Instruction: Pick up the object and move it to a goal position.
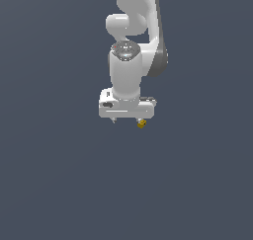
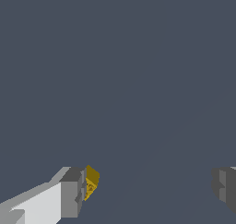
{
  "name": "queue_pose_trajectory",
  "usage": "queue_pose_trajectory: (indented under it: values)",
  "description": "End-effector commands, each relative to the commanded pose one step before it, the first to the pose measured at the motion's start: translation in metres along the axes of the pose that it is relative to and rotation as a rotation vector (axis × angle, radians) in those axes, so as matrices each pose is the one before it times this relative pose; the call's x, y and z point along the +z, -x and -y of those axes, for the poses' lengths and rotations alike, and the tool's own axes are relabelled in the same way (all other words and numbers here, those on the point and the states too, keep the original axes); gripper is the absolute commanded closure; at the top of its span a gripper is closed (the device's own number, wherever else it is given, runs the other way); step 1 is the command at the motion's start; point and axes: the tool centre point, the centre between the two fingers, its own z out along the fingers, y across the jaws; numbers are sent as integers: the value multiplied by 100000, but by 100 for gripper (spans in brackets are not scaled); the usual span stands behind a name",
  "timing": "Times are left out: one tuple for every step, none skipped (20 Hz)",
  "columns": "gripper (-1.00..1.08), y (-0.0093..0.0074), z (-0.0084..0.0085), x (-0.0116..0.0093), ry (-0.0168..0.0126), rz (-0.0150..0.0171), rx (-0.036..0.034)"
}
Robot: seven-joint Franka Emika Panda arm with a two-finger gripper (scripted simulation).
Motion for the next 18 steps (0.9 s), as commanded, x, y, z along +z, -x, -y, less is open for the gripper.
queue_pose_trajectory:
  values:
    - [-92, 0, -1, 0, 0, 0, 0]
    - [-92, 6, -69, 18, 8, 41, 88]
    - [-92, 18, -199, 49, 17, 115, 251]
    - [-92, 30, -326, 81, 27, 189, 411]
    - [-92, 41, -452, 111, 36, 261, 563]
    - [-92, 53, -570, 138, 44, 328, 698]
    - [-92, 59, -653, 153, 48, 373, 776]
    - [-92, 47, -547, 122, 38, 309, 620]
    - [-92, 33, -405, 84, 28, 225, 427]
    - [-92, 18, -270, 51, 19, 148, 252]
    - [-92, 5, -137, 20, 10, 73, 94]
    - [-92, -4, -30, -7, 0, 0, 0]
    - [-92, -5, 120, -20, -5, -55, -127]
    - [-92, -3, 132, 33, 0, 0, 0]
    - [-92, 35, 66, 14, -26, -60, 259]
    - [-92, 45, 70, 74, -18, 7, 408]
    - [-92, 59, 88, 97, -22, 14, 525]
    - [-92, 70, 115, 114, -27, 10, 621]
